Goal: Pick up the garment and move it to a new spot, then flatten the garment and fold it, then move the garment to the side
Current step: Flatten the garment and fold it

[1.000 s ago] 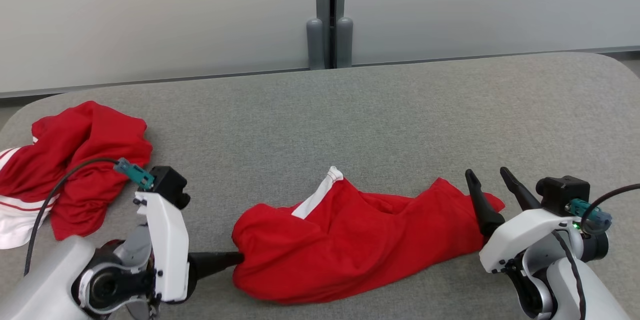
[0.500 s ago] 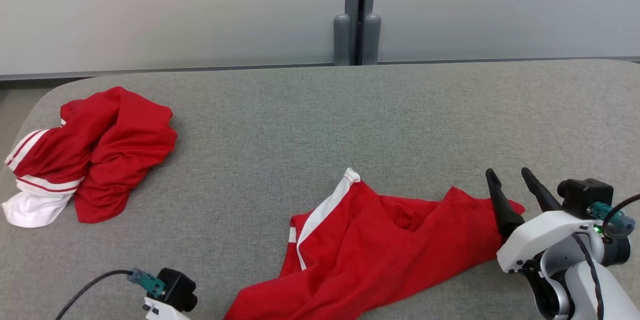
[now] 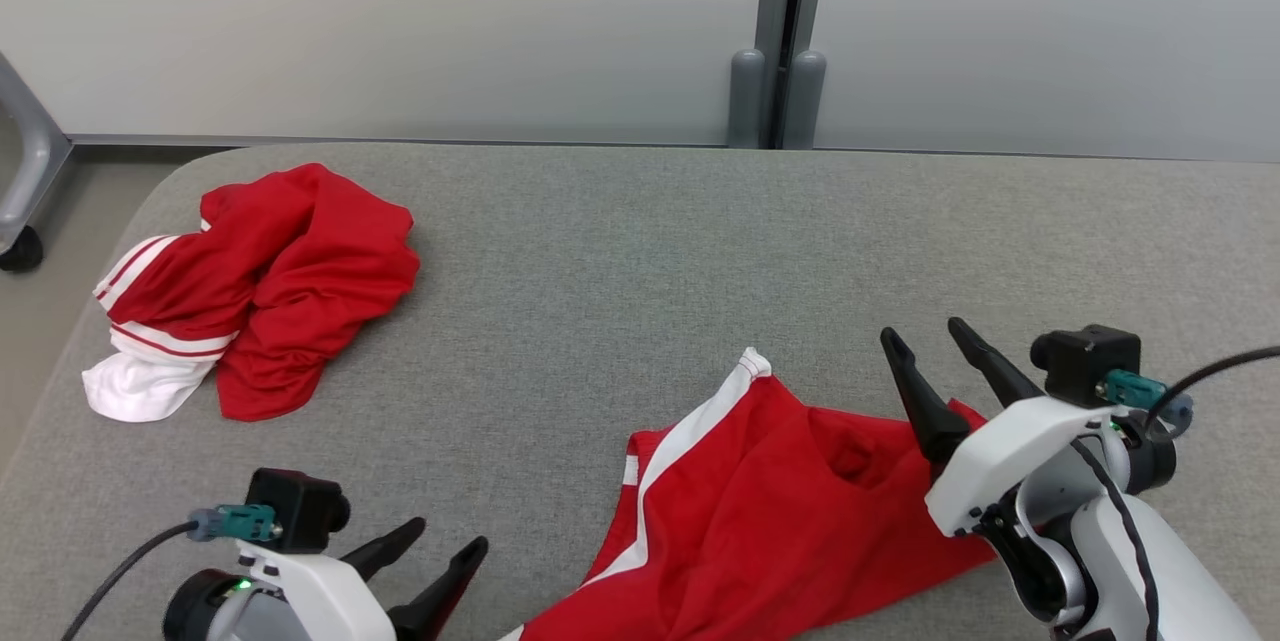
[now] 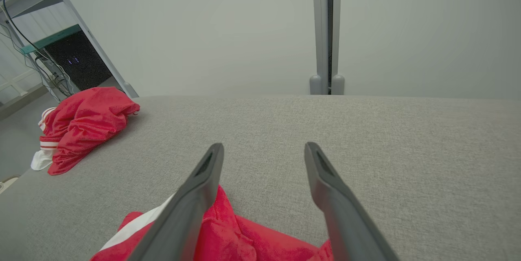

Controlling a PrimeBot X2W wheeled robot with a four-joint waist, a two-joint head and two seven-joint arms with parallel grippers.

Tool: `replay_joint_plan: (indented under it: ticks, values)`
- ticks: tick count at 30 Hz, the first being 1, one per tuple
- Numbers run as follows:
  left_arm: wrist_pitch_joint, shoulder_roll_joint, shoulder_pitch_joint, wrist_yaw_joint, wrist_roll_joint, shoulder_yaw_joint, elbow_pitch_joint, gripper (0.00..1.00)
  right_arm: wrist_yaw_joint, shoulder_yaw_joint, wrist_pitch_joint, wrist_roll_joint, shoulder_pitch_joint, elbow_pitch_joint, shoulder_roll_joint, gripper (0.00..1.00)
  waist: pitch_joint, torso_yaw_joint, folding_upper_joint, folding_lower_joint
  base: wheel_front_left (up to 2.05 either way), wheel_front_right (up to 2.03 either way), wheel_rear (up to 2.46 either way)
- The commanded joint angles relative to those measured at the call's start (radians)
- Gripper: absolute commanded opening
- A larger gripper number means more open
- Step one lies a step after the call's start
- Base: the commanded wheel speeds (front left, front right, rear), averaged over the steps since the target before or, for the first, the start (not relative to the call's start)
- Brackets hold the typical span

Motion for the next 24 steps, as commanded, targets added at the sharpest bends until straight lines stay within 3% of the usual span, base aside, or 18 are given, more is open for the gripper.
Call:
replay_joint_plan:
  ticks: [1,15,24]
  values:
    - [-0.021,-0.024,-0.001,0.001,0.009,-0.004,-0.001,1.00,0.000,0.022,0.014,0.021,-0.024,0.006,-0.016,1.00,-0.001,0.017,0.0000,0.0000,0.00,0.00,0.00]
    - [-0.077,-0.145,-0.002,-0.037,0.018,-0.069,0.069,1.00,0.000,0.263,0.242,0.254,-0.203,0.219,-0.041,1.00,-0.017,0.135,0.0000,0.0000,0.00,0.00,0.00]
    - [-0.086,-0.165,0.000,-0.052,0.007,-0.080,0.104,1.00,0.000,0.254,0.290,0.246,-0.282,0.408,0.004,1.00,-0.018,0.162,0.0000,0.0000,0.00,0.00,0.00]
